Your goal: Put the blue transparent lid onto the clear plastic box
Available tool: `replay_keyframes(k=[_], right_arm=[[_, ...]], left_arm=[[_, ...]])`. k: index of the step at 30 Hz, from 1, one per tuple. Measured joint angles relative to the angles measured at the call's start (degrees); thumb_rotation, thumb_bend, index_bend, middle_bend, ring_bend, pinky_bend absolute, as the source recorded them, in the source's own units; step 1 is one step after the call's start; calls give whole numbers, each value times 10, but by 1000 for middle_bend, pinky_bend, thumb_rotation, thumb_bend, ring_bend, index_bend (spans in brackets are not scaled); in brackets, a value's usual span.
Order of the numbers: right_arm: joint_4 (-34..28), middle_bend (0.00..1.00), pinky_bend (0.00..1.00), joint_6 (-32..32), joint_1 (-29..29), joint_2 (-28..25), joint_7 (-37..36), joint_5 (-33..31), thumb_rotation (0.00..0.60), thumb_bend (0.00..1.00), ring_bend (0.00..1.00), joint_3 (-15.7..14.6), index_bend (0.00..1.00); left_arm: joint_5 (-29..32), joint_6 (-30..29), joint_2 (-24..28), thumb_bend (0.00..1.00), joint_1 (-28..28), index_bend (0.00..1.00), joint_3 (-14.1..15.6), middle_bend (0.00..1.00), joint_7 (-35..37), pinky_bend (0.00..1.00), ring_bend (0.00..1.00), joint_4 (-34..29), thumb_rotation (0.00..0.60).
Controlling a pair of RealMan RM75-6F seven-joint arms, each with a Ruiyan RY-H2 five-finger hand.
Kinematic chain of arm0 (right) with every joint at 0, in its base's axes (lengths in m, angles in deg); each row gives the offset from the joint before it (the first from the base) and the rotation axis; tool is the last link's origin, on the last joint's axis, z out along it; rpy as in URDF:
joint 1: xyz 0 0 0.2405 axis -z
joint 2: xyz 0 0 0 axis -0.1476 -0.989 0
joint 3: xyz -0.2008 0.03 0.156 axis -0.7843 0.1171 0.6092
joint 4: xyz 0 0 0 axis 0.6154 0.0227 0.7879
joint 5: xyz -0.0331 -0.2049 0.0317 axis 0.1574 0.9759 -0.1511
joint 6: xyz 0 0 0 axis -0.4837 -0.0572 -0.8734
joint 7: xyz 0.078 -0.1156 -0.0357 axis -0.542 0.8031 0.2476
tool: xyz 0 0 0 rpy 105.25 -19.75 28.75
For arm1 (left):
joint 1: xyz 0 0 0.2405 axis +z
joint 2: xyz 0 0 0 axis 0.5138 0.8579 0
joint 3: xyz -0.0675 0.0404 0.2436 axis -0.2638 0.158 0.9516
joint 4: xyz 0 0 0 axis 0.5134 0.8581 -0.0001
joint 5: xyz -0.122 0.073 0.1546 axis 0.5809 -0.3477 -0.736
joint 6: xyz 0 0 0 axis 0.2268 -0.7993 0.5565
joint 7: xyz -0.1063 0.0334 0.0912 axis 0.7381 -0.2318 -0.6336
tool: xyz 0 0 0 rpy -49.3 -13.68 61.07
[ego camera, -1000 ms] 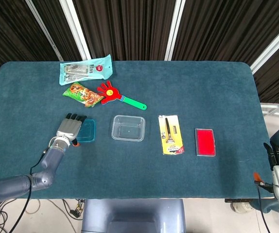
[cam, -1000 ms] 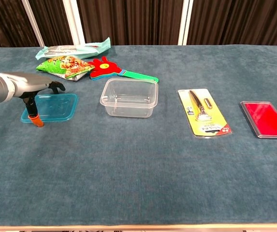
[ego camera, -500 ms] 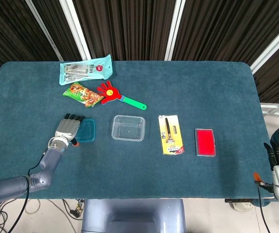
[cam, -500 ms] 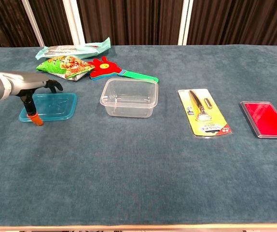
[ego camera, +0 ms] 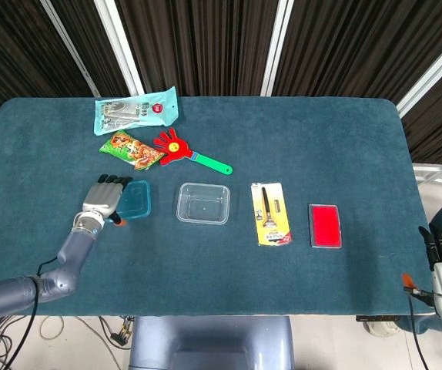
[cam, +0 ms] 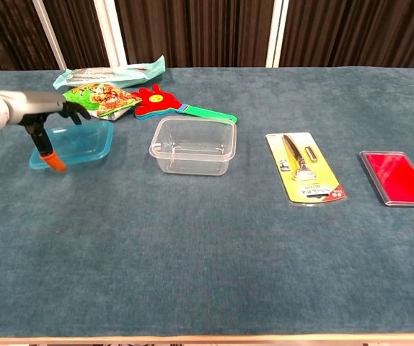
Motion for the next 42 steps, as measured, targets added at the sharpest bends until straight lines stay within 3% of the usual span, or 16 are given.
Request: replay_keyframes(k=[7,16,29,42], right_arm=[[-1,14,0,1,0,0,-1,0,600,336,0,0,0],[-1,14,0,2,0,1,-1,-1,600,336,0,0,0],[0,14,0,2,0,1,-1,-5,600,336,0,1,0],[3,14,0,-1,2,2,-3,-4,600,337,0,0,0]], left_arm=[[6,-20,43,265,-18,116,-22,291,-11,32,64,-70,600],[75,-48,72,265,-90,118,-47,281,-77,31,63,-151,600],[174,-91,-31,264,-199,118,-61,277,-166,30,63,-126,600],[215,-85,-98,264,-238,119,-71,277,-182,30,63,-68,600]])
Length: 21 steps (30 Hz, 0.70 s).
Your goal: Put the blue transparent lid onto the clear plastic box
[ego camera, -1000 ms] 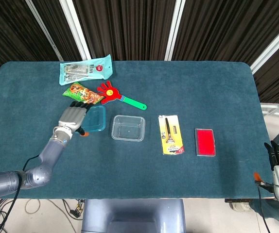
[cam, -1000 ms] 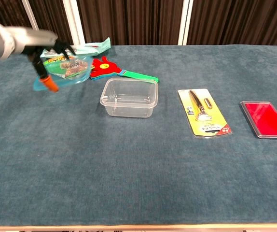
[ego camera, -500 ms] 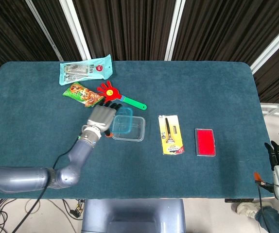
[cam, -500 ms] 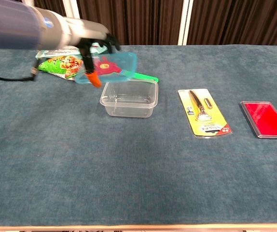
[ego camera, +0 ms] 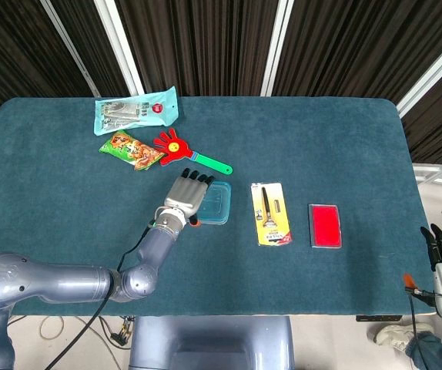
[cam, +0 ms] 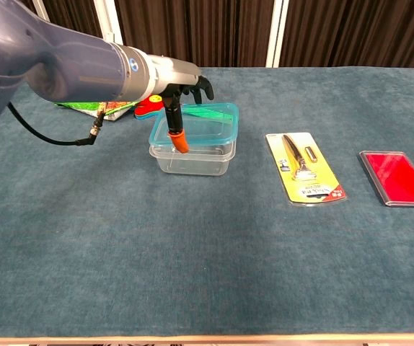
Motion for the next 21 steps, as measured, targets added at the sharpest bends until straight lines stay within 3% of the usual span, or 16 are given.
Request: replay_keyframes(k=[21], right_arm=[[-4,14,0,2,-1,-2,1,-3,600,336,0,2,0]], left_arm=[[-24,0,-26,264,-1,119,20,276,-14,27,62,32,600]])
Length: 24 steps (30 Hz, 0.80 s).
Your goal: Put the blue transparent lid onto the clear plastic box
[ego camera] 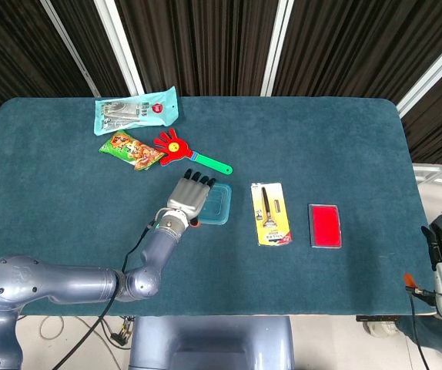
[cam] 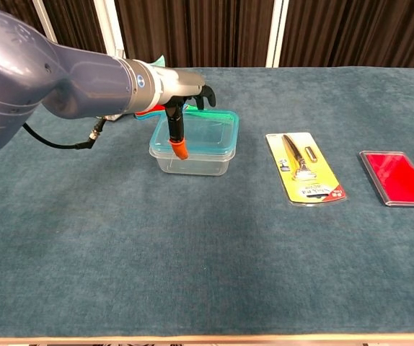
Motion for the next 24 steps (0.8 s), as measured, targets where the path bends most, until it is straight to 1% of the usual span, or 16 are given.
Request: replay_keyframes(k=[24], right_arm=[[0,14,0,-1,1,1,-1,-1,600,336,0,1,0]], left_arm=[[4,0,-7,264,1,119,-1,276,-7,26,62,5,600]])
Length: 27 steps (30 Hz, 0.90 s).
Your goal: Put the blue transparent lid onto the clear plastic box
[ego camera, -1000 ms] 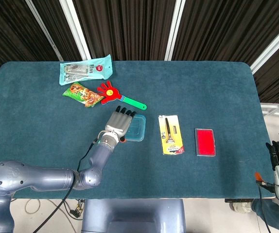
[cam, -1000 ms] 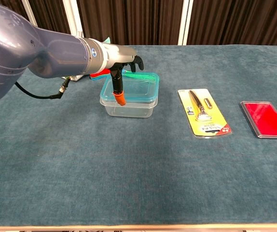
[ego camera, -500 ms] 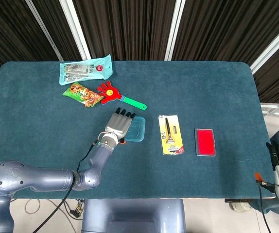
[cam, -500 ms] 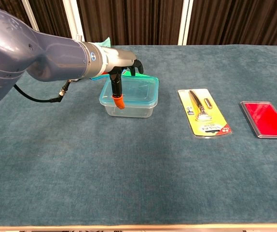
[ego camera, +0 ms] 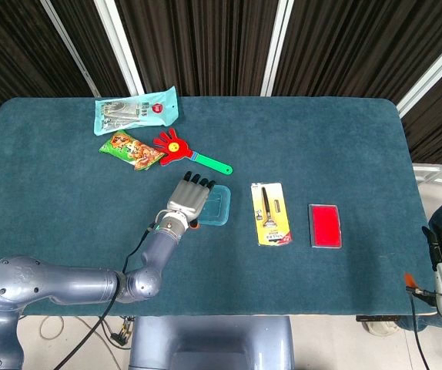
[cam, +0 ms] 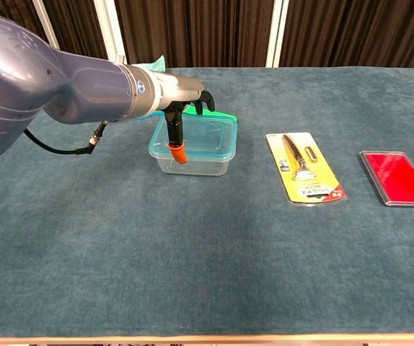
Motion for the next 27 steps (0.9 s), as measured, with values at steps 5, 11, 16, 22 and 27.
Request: replay_keyframes(k=[5,11,16,22,27], right_arm=[[0,14,0,0,0,0,0,-1,600,336,0,0,0],[0,14,0,-1,1,1,0,-2,600,336,0,1,0],[1,14,0,-1,2,1,-1,-3,600,336,0,0,0],[0,14,0,-1,2,1,-2,-4,600,336,0,1,0],[-2,14,0,0,2,1,-3,-4,600,336,0,2,0]], left_arm=[[2,2,-1,264,1,119,1,276,-1,26,62,5,600],[3,6,-5,264,2,119,1,275,-2,26,62,11,600],[4,8,-9,264,0,119,2,273,-5,26,62,14,600],[8,9,-15,264,-1,119,2,272,-8,26,62,22,600],[8,9,-17,264,0,119,3,270,-9,26,62,25,600]])
